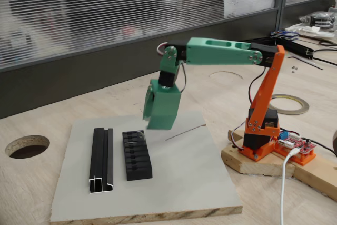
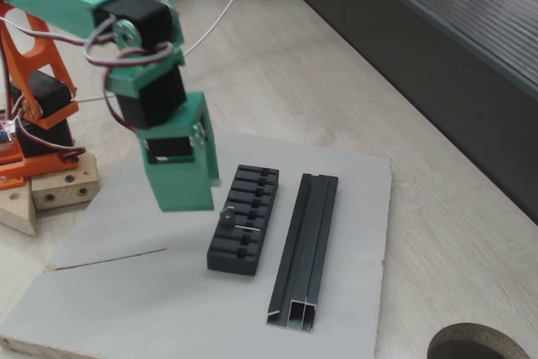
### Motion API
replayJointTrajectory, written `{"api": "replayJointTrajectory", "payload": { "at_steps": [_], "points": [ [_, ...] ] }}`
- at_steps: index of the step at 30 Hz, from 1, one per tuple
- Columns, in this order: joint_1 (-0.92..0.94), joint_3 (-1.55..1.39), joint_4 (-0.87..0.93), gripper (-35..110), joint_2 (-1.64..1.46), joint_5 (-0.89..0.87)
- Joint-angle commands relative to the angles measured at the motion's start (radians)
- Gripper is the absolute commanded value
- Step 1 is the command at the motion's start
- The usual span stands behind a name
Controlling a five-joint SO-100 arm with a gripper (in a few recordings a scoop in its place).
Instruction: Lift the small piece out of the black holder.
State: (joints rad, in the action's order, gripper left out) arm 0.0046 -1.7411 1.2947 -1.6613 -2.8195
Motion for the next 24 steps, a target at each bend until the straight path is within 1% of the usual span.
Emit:
{"api": "replayJointTrajectory", "payload": {
  "at_steps": [1,6,16,24],
  "points": [
    [-0.020,0.015,-0.097,35,0.018,-0.009],
    [-0.020,0.005,-0.133,35,0.021,-0.012],
    [-0.020,0.003,-0.123,35,0.023,-0.020],
    [-0.021,0.008,-0.129,35,0.097,-0.020]
  ]
}}
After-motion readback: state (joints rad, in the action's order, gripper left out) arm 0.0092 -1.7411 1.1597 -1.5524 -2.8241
